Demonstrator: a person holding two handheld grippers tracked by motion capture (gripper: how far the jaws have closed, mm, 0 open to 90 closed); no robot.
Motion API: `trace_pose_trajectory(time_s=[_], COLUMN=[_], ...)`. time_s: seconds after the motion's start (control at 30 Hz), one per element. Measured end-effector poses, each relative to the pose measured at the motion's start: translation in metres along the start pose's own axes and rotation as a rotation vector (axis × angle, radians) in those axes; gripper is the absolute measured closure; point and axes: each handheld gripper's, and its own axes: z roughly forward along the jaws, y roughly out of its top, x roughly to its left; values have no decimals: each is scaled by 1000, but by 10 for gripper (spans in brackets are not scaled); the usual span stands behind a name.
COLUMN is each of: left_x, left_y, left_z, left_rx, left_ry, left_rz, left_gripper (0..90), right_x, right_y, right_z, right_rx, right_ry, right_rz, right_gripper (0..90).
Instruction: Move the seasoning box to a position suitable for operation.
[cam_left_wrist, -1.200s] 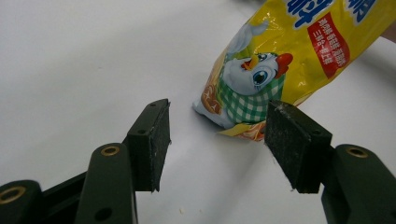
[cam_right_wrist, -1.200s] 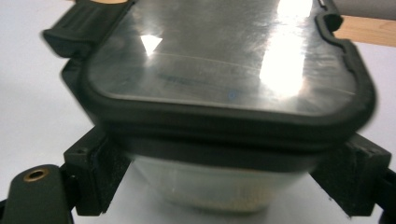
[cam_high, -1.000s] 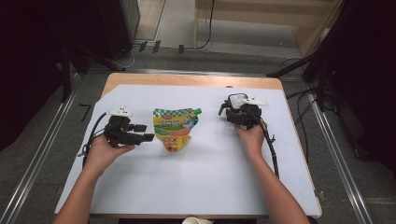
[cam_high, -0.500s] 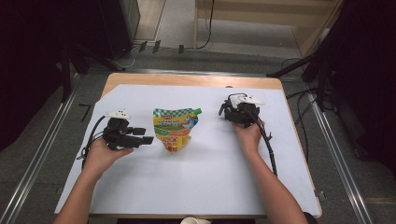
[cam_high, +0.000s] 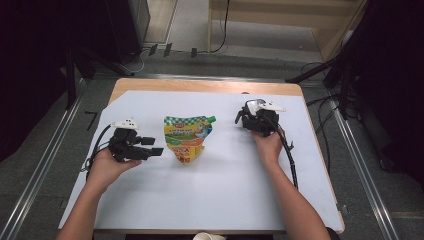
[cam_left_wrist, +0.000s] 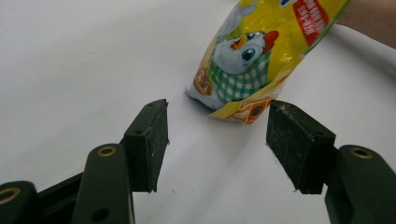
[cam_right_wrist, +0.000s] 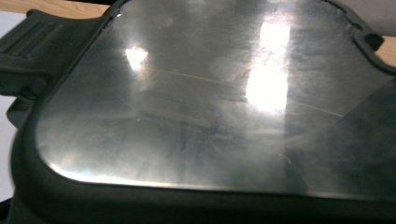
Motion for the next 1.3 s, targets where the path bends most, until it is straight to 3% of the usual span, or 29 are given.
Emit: trace_pose_trajectory(time_s=[0.17,0.27,0.3,0.33,0.43,0.63,0.67,0.87,1.0,1.3], left_x=[-10,-23,-23,-31,-41,-52,-57,-75,-85,-97], left_y=[-4,-5,-5,-4,-3,3,5,15,18,29], left_z=[-5,-7,-7,-6,-4,0,4,20,34,57], left_rx=[-9,6,6,15,30,48,46,53,75,72], left_ry=[-14,-58,-58,-90,-127,-181,-214,-241,-232,-267], left_rz=[16,68,68,109,164,193,204,244,265,287], left_gripper=[434,452,452,452,446,445,445,444,435,431], right_x=[3,6,6,7,10,13,13,16,20,24], right_y=[3,5,5,6,5,1,-1,-10,-18,-33], right_z=[-8,-20,-20,-27,-39,-56,-62,-80,-92,-105], right_rx=[-1,-8,-8,-12,-12,-17,-15,-7,2,26], right_ry=[19,42,42,65,89,114,124,149,166,183], right_rz=[-17,-27,-27,-27,-35,-54,-60,-80,-101,-131], right_gripper=[151,151,151,151,152,152,152,153,153,154])
